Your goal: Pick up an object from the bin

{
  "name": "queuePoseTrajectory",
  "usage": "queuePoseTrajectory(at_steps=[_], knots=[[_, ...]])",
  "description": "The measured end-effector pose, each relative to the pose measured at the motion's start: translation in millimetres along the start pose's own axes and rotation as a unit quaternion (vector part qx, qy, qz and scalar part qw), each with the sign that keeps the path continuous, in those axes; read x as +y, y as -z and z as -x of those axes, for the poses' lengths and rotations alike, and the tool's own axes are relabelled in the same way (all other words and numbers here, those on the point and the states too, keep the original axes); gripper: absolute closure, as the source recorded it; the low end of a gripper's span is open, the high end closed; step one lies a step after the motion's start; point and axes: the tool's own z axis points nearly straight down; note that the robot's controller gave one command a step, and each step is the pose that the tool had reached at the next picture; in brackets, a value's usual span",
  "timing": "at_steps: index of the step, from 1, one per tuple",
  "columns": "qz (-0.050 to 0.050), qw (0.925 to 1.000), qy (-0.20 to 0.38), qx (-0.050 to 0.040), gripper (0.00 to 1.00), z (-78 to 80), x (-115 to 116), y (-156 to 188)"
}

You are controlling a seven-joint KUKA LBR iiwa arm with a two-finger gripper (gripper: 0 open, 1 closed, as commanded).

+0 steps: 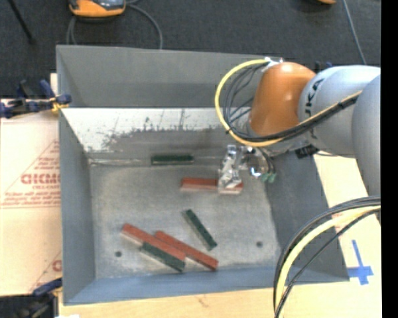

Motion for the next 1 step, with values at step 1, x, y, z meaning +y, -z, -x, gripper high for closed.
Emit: queuePoseTrajectory(at_steps=[1], knots=[[-0.001, 1.0000, 0.000, -0.0058, 1.00, 1.6, -0.1, 3.0]])
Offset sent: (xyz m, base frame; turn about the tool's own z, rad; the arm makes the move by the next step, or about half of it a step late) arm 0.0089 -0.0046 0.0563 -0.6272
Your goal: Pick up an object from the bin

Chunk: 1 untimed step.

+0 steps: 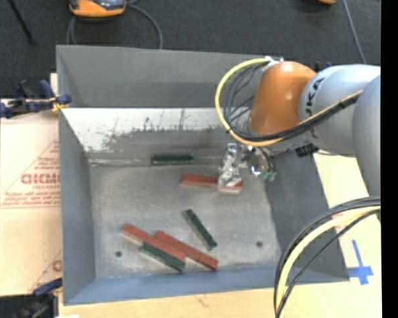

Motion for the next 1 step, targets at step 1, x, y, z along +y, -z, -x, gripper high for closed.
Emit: queuePoseTrajectory(at_steps=[1], knots=[[0.000, 0.9927, 0.120, 0.0050, 1.00, 0.2, -1.5, 11.2]])
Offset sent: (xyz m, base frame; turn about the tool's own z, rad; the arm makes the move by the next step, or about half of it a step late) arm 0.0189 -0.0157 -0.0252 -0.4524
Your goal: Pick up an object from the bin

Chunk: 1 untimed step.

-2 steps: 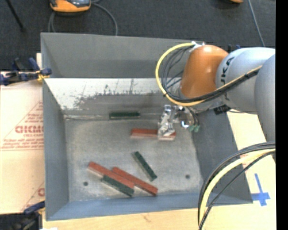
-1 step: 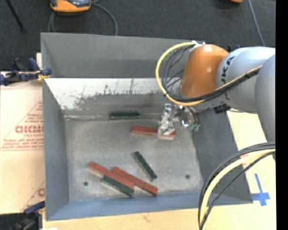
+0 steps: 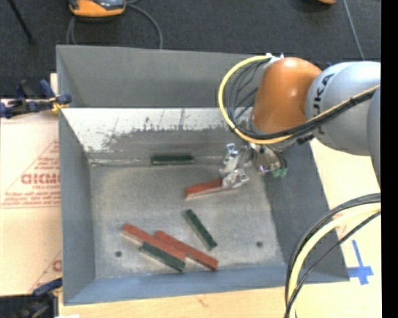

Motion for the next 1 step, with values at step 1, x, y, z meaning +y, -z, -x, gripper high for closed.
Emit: queuePoseTrajectory(at_steps=[1], knots=[[0.000, 0.9952, 0.098, 0.0000, 1.00, 11.9, -13.3, -12.6]])
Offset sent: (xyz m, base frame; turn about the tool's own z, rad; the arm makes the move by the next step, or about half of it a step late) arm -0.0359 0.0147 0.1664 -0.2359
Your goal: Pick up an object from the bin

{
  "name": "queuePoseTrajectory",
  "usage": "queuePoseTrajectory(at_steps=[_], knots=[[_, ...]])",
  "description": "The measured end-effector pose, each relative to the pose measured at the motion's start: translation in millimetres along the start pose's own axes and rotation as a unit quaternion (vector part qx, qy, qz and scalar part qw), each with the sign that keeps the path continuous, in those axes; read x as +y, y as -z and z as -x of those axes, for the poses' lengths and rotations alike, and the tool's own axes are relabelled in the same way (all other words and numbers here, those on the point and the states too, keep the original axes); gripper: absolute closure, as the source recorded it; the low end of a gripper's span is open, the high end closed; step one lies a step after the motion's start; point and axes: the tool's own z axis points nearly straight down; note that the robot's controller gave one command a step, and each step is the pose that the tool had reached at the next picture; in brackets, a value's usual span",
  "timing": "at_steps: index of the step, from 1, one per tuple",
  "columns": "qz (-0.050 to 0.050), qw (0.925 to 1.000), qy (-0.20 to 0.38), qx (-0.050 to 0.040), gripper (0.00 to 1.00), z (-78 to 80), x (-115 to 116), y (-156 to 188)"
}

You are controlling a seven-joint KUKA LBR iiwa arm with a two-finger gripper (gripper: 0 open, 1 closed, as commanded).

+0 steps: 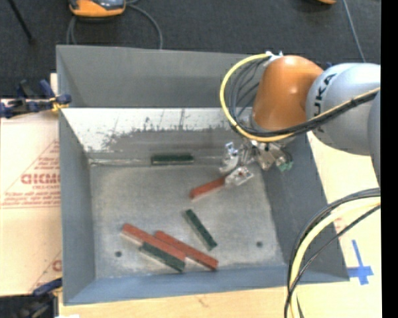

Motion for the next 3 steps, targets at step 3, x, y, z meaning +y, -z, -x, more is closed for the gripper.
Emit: queuePoseTrajectory(at_steps=[3], knots=[[0.001, 1.0000, -0.001, -0.0001, 1.00, -5.2, 7.2, 3.2]])
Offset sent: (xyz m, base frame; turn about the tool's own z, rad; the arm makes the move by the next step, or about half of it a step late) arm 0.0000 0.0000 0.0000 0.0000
